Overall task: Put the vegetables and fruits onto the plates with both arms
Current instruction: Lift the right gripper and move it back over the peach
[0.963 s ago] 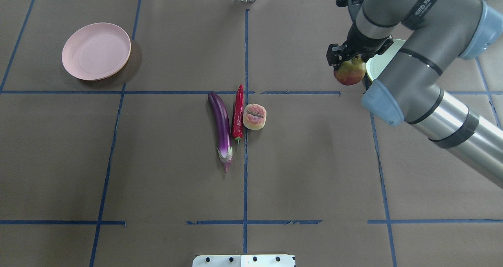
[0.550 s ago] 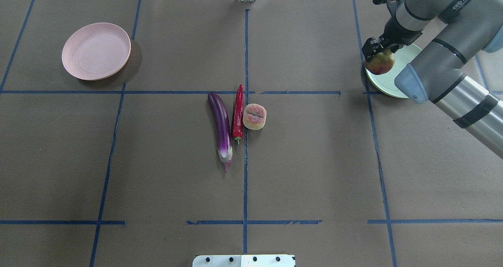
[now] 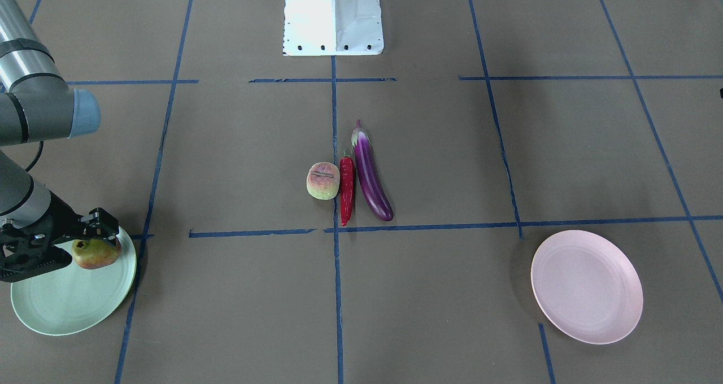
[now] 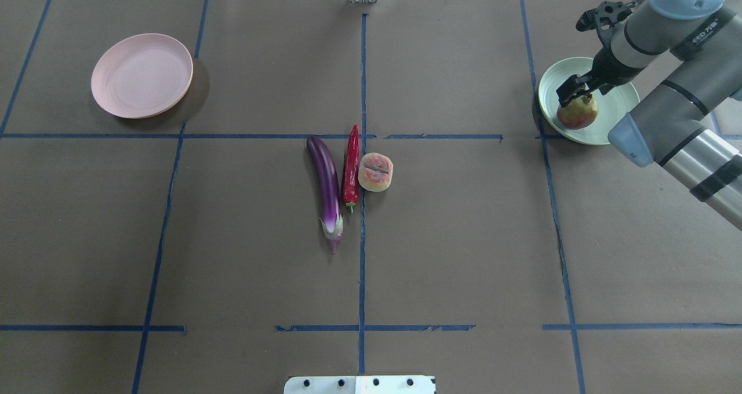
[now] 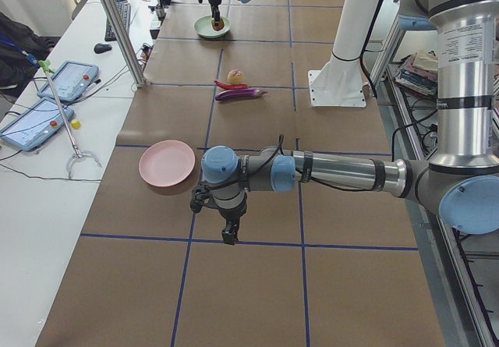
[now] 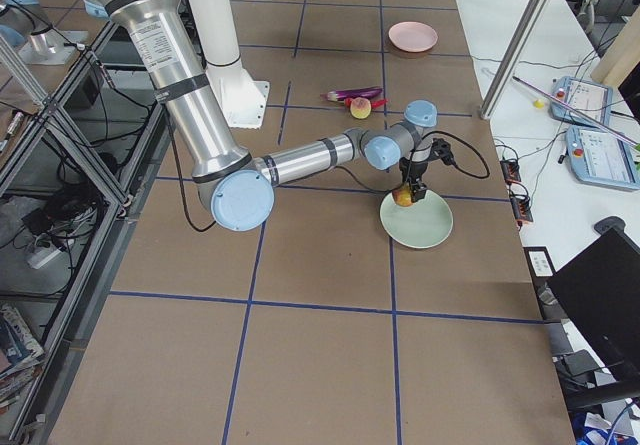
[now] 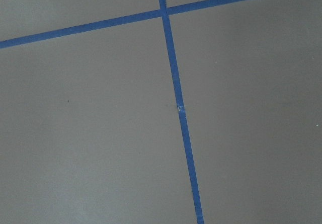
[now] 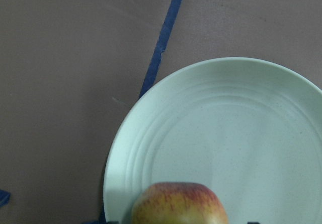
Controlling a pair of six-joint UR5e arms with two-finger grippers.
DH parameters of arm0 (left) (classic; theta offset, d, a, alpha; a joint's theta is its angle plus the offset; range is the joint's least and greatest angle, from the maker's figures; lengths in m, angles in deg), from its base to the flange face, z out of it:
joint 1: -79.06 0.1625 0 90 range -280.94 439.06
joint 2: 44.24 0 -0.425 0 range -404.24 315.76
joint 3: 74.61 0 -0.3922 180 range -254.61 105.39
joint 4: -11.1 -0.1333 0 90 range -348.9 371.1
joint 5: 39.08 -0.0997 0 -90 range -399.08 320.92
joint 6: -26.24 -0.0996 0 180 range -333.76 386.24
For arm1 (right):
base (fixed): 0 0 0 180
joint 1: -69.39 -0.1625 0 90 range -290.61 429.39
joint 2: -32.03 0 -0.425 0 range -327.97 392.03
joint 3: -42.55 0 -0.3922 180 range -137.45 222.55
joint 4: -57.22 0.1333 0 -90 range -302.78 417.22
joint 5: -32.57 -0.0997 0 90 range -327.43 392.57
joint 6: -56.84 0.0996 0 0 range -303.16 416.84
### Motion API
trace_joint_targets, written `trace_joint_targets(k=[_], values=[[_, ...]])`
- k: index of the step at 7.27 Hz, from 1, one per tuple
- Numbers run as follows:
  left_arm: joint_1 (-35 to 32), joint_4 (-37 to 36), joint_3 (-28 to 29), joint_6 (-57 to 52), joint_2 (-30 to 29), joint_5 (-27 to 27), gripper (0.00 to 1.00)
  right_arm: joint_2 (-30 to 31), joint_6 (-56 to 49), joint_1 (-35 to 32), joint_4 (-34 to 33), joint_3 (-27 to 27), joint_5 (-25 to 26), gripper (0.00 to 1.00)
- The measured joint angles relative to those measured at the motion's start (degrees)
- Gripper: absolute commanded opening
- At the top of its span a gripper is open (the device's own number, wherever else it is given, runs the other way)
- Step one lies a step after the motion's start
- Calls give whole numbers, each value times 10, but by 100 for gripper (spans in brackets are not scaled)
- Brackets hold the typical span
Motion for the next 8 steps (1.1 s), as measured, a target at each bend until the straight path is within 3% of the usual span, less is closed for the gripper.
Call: trace_joint_targets(k=[2, 4, 6, 8], values=[[1, 0, 0, 0, 1, 0, 100, -8, 45, 10, -4, -34, -17, 100], [1, 0, 0, 0, 3, -1, 100, -61, 193, 72, -6, -62, -5, 100], [1, 0, 0, 0, 4, -2, 100, -148, 350, 183, -22, -62, 89, 100], [1, 1, 0, -1, 4, -3, 100, -221, 439, 273, -81, -53, 193, 100]])
